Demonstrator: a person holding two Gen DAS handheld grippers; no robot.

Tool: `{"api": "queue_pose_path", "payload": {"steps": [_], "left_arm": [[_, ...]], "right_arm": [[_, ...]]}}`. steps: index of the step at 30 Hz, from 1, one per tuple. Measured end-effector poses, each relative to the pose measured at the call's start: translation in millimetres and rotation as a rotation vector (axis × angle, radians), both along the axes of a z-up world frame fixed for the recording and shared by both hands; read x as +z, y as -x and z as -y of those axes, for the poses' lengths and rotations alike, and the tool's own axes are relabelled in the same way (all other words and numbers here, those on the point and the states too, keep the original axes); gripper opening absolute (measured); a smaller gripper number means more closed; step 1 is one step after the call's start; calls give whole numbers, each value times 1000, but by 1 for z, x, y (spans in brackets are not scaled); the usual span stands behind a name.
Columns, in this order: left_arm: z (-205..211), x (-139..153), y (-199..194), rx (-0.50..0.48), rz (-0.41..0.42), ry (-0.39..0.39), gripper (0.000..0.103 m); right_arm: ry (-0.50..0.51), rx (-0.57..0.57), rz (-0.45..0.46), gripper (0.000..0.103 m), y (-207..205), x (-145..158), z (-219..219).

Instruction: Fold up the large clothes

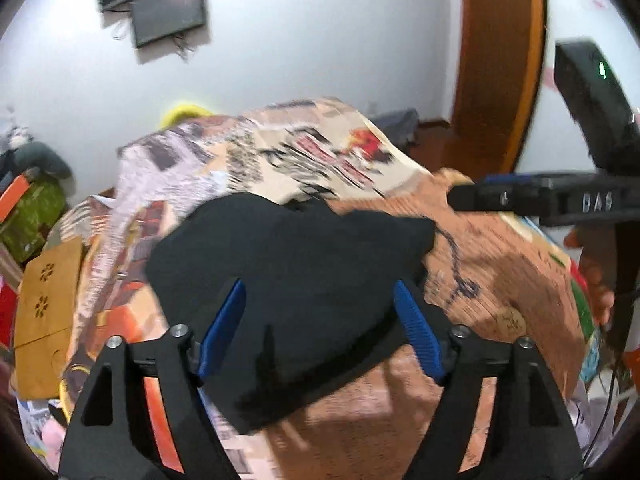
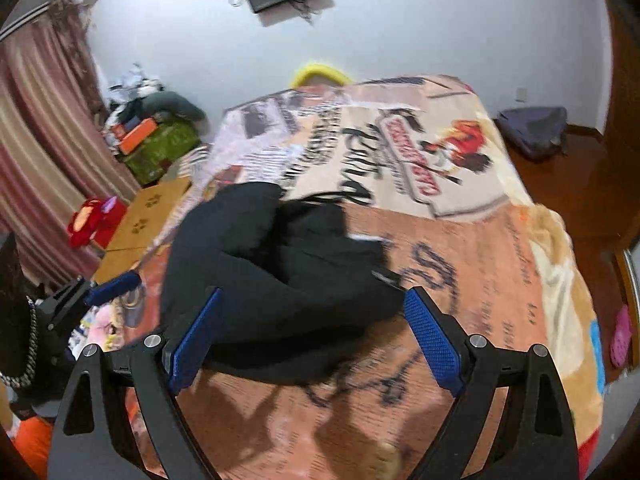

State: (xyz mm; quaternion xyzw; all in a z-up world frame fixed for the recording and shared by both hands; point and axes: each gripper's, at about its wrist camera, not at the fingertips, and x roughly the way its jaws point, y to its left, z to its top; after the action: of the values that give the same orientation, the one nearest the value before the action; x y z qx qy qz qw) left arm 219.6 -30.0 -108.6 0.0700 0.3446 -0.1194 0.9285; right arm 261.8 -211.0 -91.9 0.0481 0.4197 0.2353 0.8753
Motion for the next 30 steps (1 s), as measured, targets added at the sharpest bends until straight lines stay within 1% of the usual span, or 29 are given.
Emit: {"api": "queue_pose_path", "payload": {"steps": [1,3,4,6,8,9,10,11,12,13,14,15,17,18,19,20,23,26,30], "left_arm": [[-11,4,0,30,19,5,86],[-32,6,-3,100,45,3,86],[-40,3,-7,128,40,1,86],[-56,-5,-18,180,0,1,86],[-70,-25,-34,218,-88,10,86],[-72,-33,-38,222,-118,15,86],[-73,-48,-45,213,-171,23,86],[-73,-56,-47,203,-188,26,87],[-71,-66,-46,194,-184,40,87],[-70,-71,-45,193,-173,57,87],[-69,-74,-44,193,-171,71,87],[-70,-79,-45,192,-180,102,89],[-74,-87,-45,200,-206,154,94],[-76,-92,-45,210,-220,180,99],[-78,-99,-45,222,-231,210,101],[-78,-100,-43,227,-234,225,101],[-83,-101,-37,238,-241,264,101],[-91,-94,-34,247,-260,291,100],[-107,-77,-28,306,-206,245,100]], "right_arm": [[-6,13,-1,90,-3,0,-9],[-20,30,-12,90,-8,-4,-22],[-28,40,-25,90,-12,-8,-30],[-37,49,-50,90,-17,-17,-40],[-48,47,-78,90,-20,-26,-45],[-49,44,-95,90,-22,-31,-47],[-40,39,-111,90,-25,-40,-48],[-23,36,-120,90,-26,-45,-47],[0,35,-128,90,-27,-52,-46],[36,36,-140,90,-29,-63,-43],[50,39,-149,90,-29,-70,-41],[62,43,-172,90,-30,-80,-37],[55,46,-246,90,-33,-104,-26],[38,41,-269,91,-34,-108,-23],[19,37,-297,92,-34,-114,-19],[15,37,-304,92,-34,-115,-18],[36,39,-286,92,-28,-106,-20],[40,37,-276,92,-22,-93,-17],[29,14,-230,94,-20,-74,-3]]}}
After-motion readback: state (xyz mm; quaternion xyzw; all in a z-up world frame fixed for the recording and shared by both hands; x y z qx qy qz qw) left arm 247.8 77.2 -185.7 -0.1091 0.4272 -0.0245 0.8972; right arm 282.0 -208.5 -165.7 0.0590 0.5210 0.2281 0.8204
